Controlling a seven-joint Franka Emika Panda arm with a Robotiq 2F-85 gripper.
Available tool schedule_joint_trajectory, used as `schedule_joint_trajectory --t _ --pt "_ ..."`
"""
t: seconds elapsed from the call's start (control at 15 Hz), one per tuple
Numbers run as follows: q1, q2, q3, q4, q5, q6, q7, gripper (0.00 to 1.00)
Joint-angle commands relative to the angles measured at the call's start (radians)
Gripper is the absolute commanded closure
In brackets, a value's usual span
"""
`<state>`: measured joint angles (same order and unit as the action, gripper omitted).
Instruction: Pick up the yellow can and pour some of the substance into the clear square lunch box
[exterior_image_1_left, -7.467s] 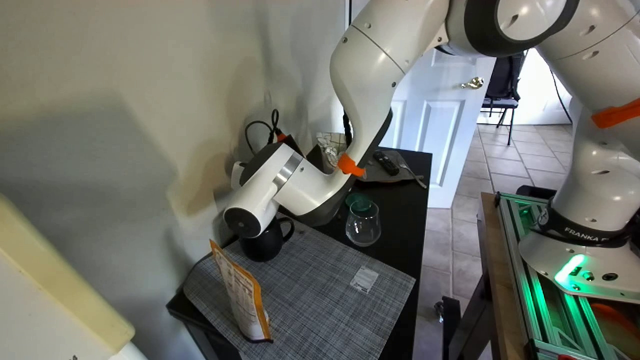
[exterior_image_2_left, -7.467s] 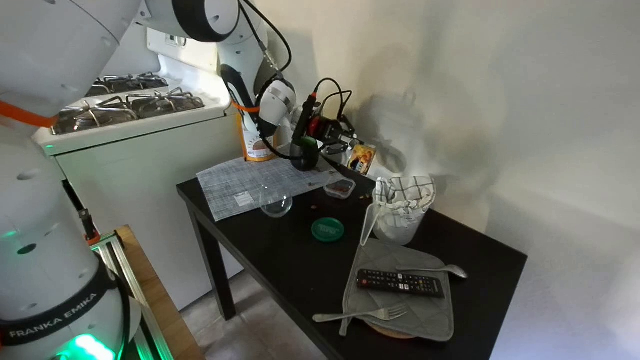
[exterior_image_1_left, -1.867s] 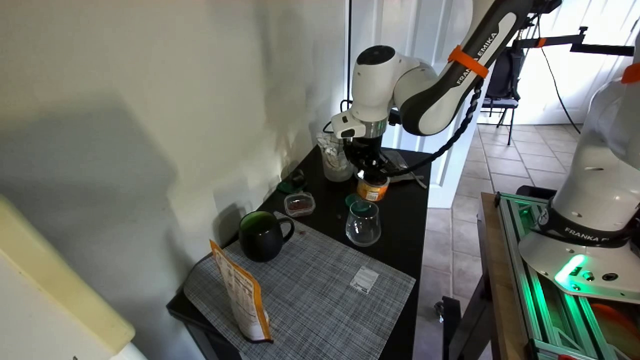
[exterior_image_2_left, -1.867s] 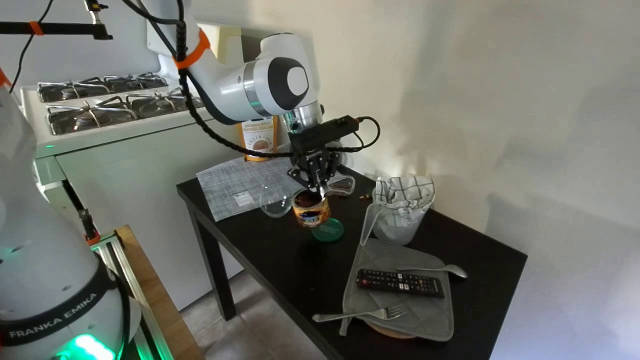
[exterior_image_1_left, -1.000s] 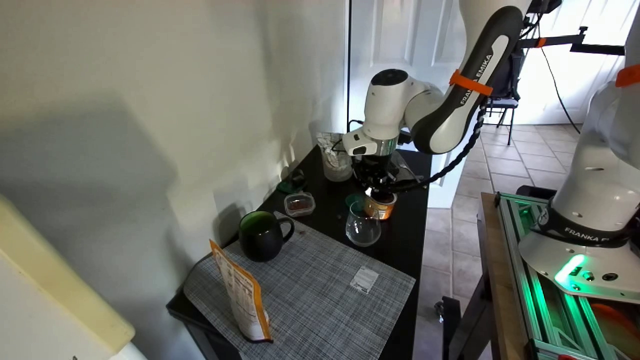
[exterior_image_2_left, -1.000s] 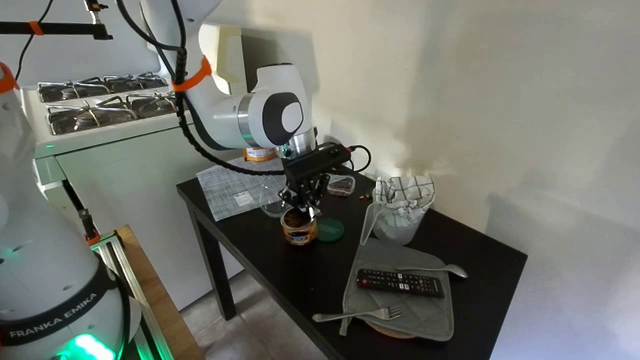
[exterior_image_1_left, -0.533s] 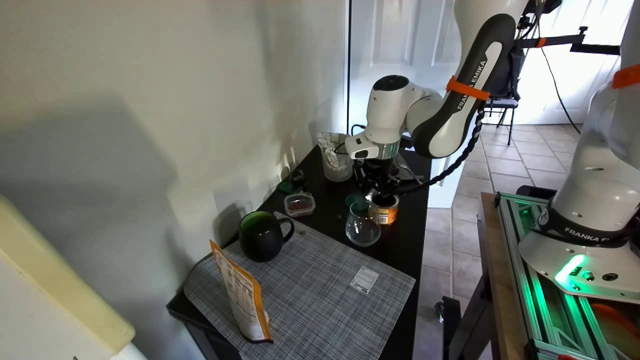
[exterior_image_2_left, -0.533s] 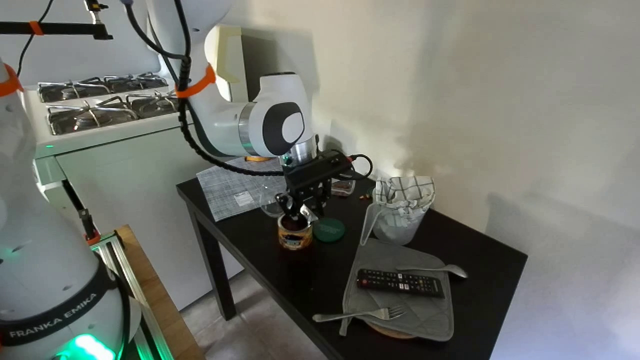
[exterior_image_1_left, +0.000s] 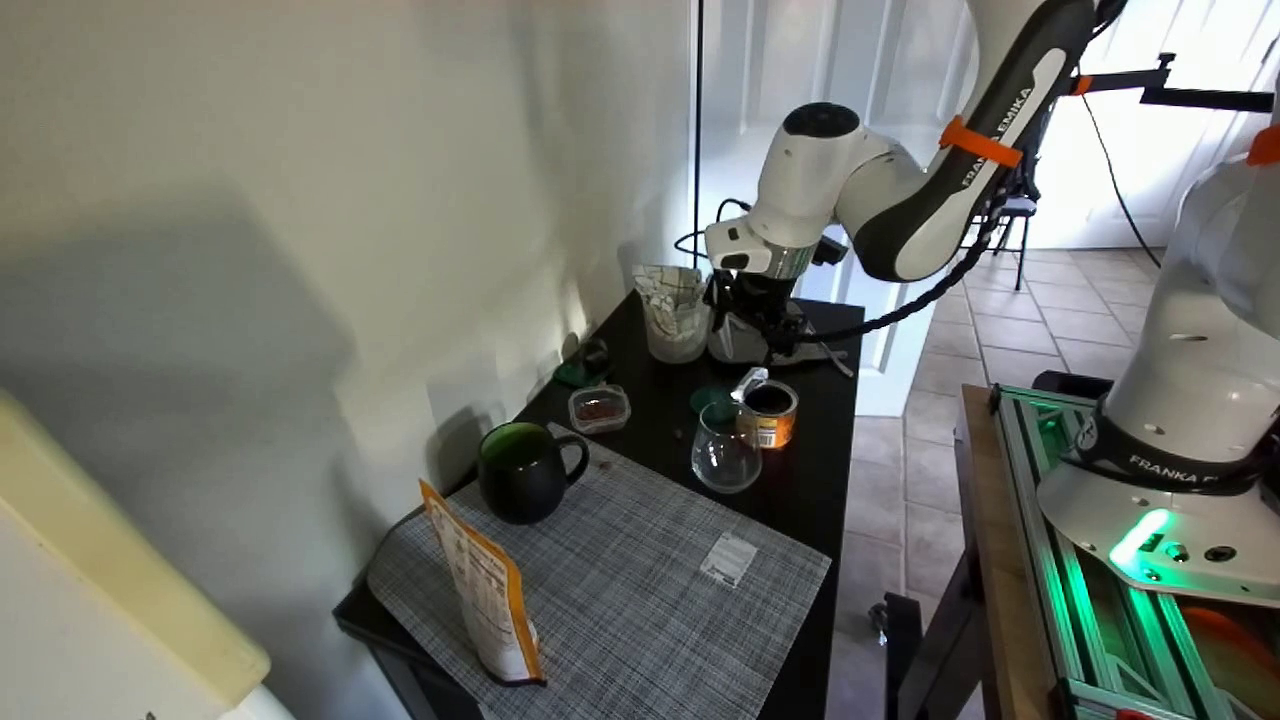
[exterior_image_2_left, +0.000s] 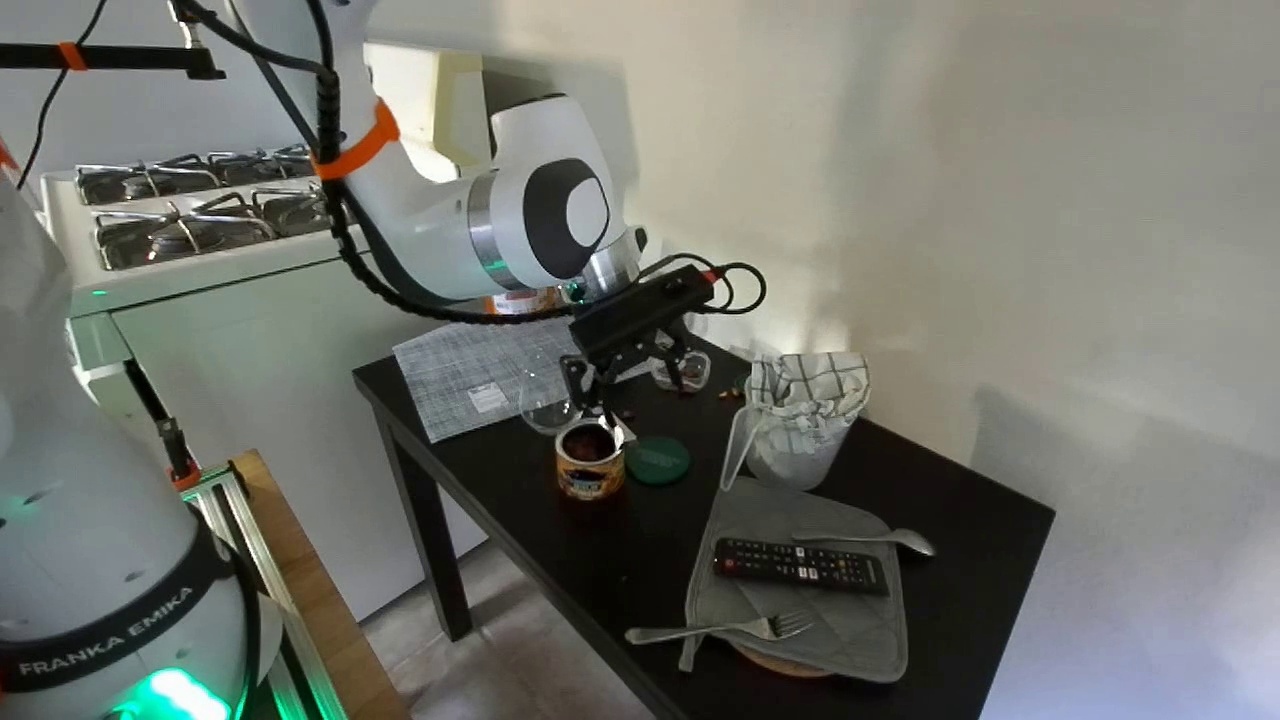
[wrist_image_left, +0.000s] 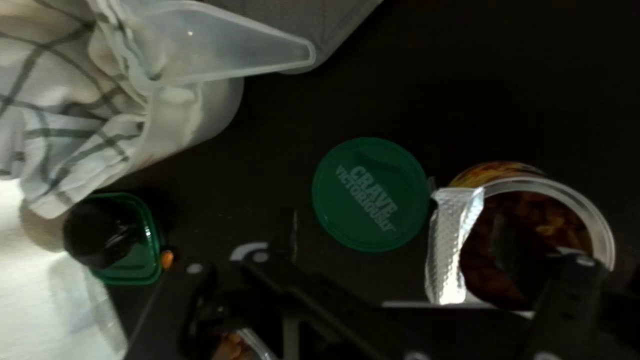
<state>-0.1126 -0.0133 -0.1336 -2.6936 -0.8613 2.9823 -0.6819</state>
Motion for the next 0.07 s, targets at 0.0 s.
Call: schedule_joint_trajectory --t 0.0 --pt "-0.008 -0.020 -0.005 -0.009 -0.019 0.024 0.017 0.00"
